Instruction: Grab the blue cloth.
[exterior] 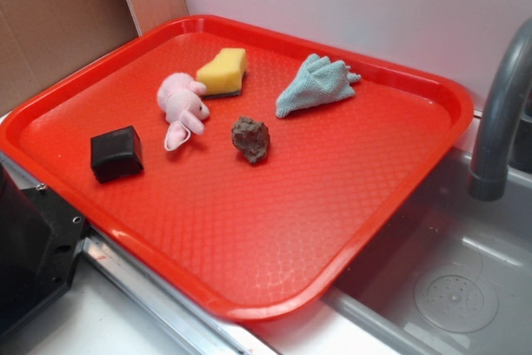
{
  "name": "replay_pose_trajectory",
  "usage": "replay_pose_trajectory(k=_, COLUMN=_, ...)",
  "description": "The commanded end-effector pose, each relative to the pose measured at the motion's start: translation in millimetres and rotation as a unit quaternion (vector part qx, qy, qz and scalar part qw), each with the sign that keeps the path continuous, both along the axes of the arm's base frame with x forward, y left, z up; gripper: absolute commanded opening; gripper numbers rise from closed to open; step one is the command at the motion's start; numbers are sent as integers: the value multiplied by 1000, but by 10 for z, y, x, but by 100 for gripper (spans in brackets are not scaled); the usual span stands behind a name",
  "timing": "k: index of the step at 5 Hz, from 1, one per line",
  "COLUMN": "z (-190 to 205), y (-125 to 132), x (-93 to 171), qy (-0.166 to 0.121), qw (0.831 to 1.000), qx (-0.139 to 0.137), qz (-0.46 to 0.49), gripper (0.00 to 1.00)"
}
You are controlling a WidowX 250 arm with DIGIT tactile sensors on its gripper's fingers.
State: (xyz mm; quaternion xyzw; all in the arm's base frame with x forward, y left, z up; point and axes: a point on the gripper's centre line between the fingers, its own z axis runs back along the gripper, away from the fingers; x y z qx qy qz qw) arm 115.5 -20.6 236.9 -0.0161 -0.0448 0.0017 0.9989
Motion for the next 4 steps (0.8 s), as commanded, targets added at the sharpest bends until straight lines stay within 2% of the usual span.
replay_pose_trajectory(k=1, z=0, y=0, x=0, qy=0, qw=1000, qx=0, qz=0, gripper=100)
replay_pose_trajectory(k=2, z=-52, y=-14, x=180, qy=-11, qw=1000, qx=1, qz=3, gripper=100)
replay_pose_trajectory(k=3, z=-142, y=-46, x=383, qy=-53, qw=999, qx=5, qz=-7, gripper=100)
replay_pose_trajectory(k=4, z=-308, y=-122, x=666, qy=-52, qw=999, qx=7, qz=13, gripper=100)
